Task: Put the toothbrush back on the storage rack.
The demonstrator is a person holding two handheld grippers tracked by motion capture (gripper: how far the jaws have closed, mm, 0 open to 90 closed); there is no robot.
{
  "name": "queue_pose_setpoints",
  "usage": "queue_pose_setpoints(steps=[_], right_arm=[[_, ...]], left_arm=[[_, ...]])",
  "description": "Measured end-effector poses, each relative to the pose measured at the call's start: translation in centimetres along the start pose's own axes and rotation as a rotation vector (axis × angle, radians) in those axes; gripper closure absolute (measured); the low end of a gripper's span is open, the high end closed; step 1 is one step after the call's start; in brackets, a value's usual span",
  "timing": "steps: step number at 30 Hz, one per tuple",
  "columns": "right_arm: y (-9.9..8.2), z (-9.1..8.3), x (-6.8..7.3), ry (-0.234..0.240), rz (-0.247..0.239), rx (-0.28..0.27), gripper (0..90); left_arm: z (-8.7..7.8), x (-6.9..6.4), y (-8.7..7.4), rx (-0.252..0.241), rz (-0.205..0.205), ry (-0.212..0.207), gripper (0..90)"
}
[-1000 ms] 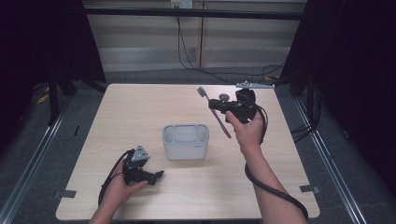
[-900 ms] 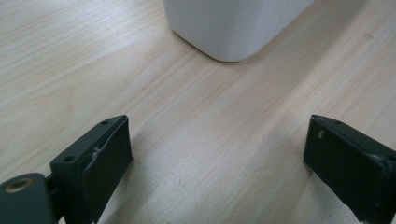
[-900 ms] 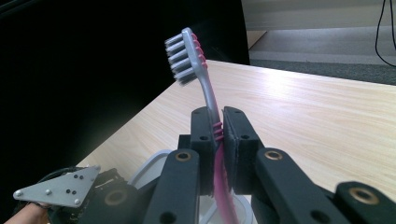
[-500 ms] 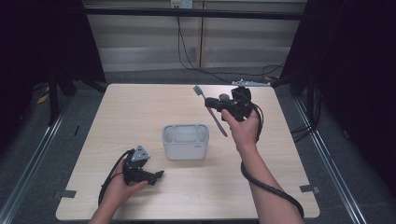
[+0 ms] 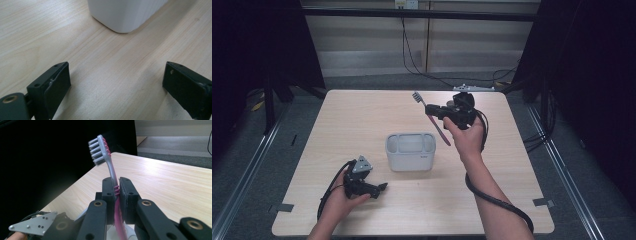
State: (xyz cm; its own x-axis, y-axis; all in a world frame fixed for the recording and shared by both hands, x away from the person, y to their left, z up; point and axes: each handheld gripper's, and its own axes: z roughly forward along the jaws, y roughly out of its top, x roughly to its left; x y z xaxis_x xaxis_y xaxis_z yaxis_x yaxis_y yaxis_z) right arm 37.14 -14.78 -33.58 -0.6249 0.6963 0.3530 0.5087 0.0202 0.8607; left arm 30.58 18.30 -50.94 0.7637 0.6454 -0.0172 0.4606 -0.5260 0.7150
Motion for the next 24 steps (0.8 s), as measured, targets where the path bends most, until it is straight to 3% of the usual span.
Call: queue_pose_setpoints(steps=[24], right_arm=[[-0.4, 2.1, 0.9, 0.029, -0.002, -0.006, 83.0]], left_arm=[[0.0, 0.0, 0.0, 0.003, 0.002, -0.001, 6.8]])
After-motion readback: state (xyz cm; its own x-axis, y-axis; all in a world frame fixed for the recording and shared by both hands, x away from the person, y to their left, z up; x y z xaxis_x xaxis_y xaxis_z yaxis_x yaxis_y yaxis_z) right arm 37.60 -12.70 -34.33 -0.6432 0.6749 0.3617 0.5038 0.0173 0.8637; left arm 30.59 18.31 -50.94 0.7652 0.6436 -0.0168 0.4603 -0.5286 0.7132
